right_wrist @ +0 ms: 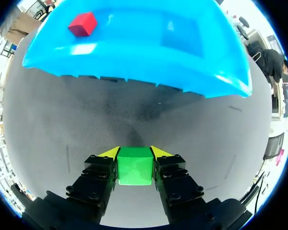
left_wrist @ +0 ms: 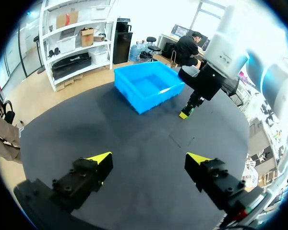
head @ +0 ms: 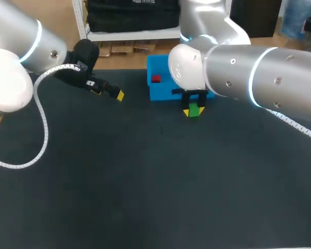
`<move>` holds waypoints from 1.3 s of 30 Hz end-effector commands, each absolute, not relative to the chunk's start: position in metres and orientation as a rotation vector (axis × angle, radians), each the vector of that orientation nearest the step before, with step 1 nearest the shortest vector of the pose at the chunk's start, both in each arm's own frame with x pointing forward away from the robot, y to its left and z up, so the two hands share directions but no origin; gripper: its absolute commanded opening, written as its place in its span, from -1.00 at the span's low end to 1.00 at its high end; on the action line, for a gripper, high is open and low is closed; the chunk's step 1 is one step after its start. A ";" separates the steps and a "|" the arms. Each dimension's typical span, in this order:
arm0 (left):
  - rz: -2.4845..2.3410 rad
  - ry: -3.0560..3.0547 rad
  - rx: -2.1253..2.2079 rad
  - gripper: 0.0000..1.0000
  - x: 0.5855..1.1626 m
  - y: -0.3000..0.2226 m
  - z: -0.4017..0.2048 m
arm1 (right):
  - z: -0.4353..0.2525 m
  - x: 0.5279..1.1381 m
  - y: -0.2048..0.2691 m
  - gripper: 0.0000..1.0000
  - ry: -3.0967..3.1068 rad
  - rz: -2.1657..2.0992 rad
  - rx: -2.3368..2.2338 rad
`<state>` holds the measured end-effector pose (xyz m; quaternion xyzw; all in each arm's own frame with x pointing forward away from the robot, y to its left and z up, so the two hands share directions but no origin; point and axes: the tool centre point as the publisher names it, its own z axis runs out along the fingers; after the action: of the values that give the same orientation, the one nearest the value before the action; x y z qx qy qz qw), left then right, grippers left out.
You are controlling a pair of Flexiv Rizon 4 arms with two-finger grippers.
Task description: Use the left arm to pick the red cube and place it into the blue plastic box first, then use the right arm to grasp the green cube and put it into the same blue plastic box after the first action is fully finished.
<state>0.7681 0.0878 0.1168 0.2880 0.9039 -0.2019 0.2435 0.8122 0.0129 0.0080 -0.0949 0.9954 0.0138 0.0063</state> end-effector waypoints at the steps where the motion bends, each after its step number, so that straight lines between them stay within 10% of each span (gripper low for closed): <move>1: -0.557 2.466 0.790 1.00 0.769 0.088 0.116 | 0.019 0.802 0.007 -1.00 3.087 0.052 -0.287; 39: -0.557 2.466 0.790 1.00 0.769 0.088 0.116 | 0.099 0.810 -0.012 -1.00 2.941 0.079 -0.296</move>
<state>0.7681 0.0878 0.1168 0.2880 0.9039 -0.2019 0.2435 0.8183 -0.0080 0.0945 -0.1015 0.9927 0.0230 0.0607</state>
